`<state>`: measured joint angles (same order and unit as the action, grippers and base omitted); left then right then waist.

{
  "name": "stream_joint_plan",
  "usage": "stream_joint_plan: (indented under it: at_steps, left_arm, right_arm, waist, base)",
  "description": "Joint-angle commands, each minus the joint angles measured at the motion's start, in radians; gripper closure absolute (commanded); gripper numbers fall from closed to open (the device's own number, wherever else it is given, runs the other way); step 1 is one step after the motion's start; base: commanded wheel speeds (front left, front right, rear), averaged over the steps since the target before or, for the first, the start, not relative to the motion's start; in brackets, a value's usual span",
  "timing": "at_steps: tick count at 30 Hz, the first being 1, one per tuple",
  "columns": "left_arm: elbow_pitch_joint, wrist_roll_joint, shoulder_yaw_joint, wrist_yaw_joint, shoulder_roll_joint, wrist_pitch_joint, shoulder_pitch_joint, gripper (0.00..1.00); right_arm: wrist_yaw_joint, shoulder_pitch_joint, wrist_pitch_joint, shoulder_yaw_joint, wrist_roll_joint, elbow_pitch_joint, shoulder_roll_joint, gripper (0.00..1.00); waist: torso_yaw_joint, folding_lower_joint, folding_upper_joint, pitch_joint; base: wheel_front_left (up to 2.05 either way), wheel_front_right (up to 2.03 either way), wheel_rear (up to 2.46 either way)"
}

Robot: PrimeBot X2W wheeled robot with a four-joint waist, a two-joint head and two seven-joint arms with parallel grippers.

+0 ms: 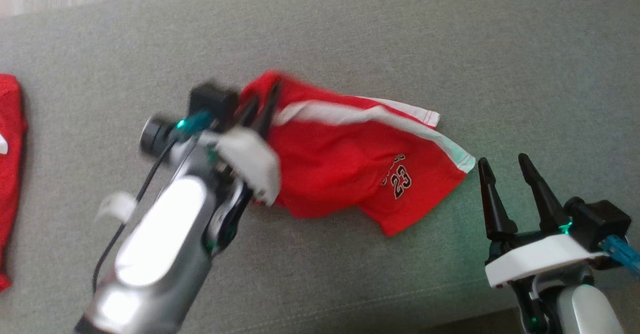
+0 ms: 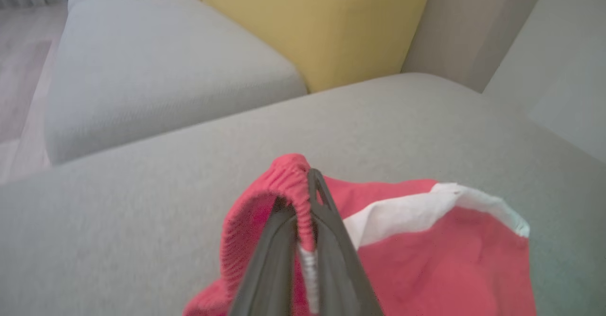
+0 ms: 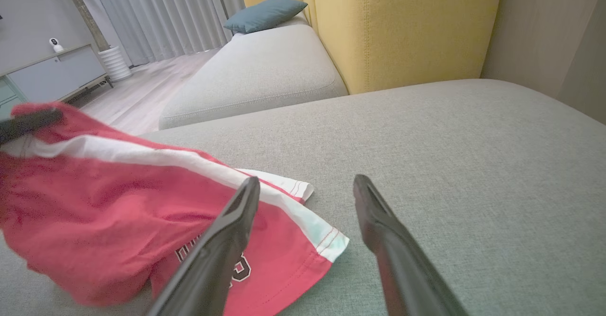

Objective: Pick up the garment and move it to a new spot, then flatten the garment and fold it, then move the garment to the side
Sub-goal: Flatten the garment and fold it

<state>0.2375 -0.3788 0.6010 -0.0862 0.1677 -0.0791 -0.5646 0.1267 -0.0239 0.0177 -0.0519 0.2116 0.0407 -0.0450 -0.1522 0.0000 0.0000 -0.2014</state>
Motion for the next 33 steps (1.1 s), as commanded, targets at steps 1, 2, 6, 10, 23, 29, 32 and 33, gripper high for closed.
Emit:
stream_joint_plan:
  at_steps: [1,2,6,10,23,29,32,33]
  left_arm:
    - [-0.025,-0.012,-0.048,-0.01,0.027,0.002,-0.001,1.0]
    - [-0.02,-0.022,-0.059,-0.019,0.035,0.007,0.022,1.0]
    - [-0.018,-0.064,-0.111,-0.062,0.063,0.033,0.13,1.0]
    - [-0.038,-0.11,-0.175,-0.114,0.085,0.076,0.251,1.0]
    - [-0.041,-0.071,-0.198,-0.123,0.078,0.305,0.32,0.0]
    - [-0.116,0.023,-0.251,-0.198,0.088,0.339,0.358,0.0]
    - [-0.164,0.066,-0.272,-0.217,0.098,0.34,0.392,0.0]
    - [-0.177,0.078,-0.276,-0.222,0.102,0.34,0.404,0.0]
  right_arm:
    - [0.004,0.043,-0.008,-0.017,0.006,0.031,-0.005,0.0]
    - [0.004,0.044,-0.008,-0.015,0.007,0.03,-0.005,0.0]
    - [0.004,0.046,-0.009,-0.012,0.007,0.027,-0.005,0.0]
    - [0.004,0.052,-0.006,-0.003,-0.001,0.033,-0.005,0.0]
    - [0.004,0.066,0.022,0.014,-0.059,0.077,-0.005,0.0]
    - [0.004,0.045,0.039,0.025,-0.087,0.102,-0.005,0.0]
    - [0.004,0.031,0.047,0.027,-0.092,0.113,-0.005,0.0]
    - [0.004,0.026,0.05,0.027,-0.092,0.117,-0.005,0.0]
  waist:
    - [0.002,0.0,0.0,-0.005]
    - [0.003,0.0,0.0,-0.006]
    - [0.009,0.0,0.0,-0.013]
    - [0.028,0.0,0.0,-0.023]
    - [0.072,0.0,0.0,0.004]
    - [0.085,0.0,0.0,0.041]
    - [0.09,0.0,0.0,0.059]
    - [0.091,0.0,0.0,0.065]
  base:
    - [0.0,0.0,0.0]
    - [0.0,0.0,0.0]
    - [0.0,0.0,0.0]
    - [0.0,0.0,0.0]
    - [0.0,0.0,0.0]
    - [0.0,0.0,0.0]
    - [0.0,0.0,0.0]
    - [0.0,0.0,0.0]
